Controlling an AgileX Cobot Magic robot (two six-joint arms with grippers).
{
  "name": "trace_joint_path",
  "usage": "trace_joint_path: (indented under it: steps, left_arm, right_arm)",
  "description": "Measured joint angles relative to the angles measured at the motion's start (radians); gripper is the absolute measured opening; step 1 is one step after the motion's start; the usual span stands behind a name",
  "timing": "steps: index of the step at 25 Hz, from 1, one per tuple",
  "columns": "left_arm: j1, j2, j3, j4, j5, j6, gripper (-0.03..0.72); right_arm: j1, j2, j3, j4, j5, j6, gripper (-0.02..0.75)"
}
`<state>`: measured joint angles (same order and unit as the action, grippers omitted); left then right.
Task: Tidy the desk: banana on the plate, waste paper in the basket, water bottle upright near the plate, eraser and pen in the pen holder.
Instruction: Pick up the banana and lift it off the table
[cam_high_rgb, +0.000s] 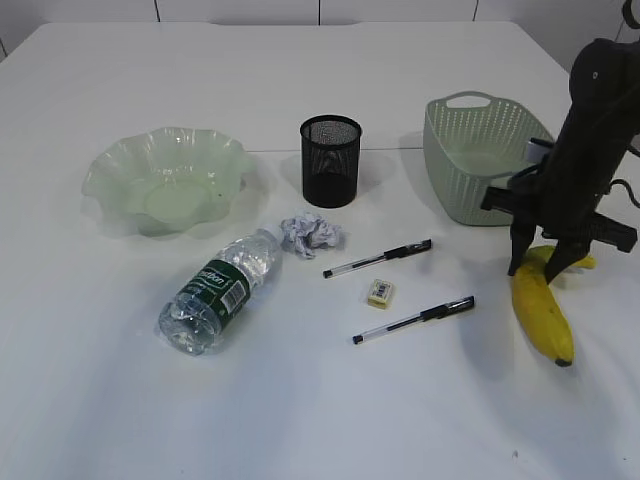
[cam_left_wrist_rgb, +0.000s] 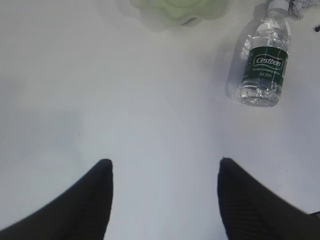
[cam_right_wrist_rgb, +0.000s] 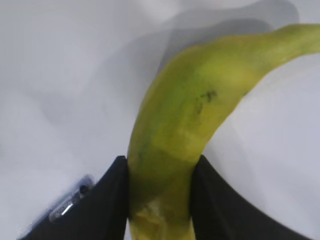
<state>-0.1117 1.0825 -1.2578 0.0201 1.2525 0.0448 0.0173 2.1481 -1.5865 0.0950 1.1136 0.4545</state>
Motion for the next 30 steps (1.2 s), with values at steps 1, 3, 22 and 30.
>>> trace_joint_path:
  steps: [1,3,22,30]
  left_arm:
    - [0.0,0.0,0.0,0.0,0.0,0.0,0.465]
    - [0.0,0.0,0.0,0.0,0.0,0.0,0.465]
    - [0.0,0.0,0.0,-0.02,0.0,0.0,0.457]
    - [0.0,0.0,0.0,-0.057,0.0,0.0,0.457]
  right_arm:
    - [0.0,0.0,0.0,-0.005,0.011,0.0,0.255]
    - [0.0,-0.01,0.0,-0.018,0.022,0.0,0.255]
    - [0.0,-0.257,0.0,-0.104,0.082,-0.006,0.255]
    - [0.0,-0.361,0.0,-0.095,0.038,-0.093,0.255]
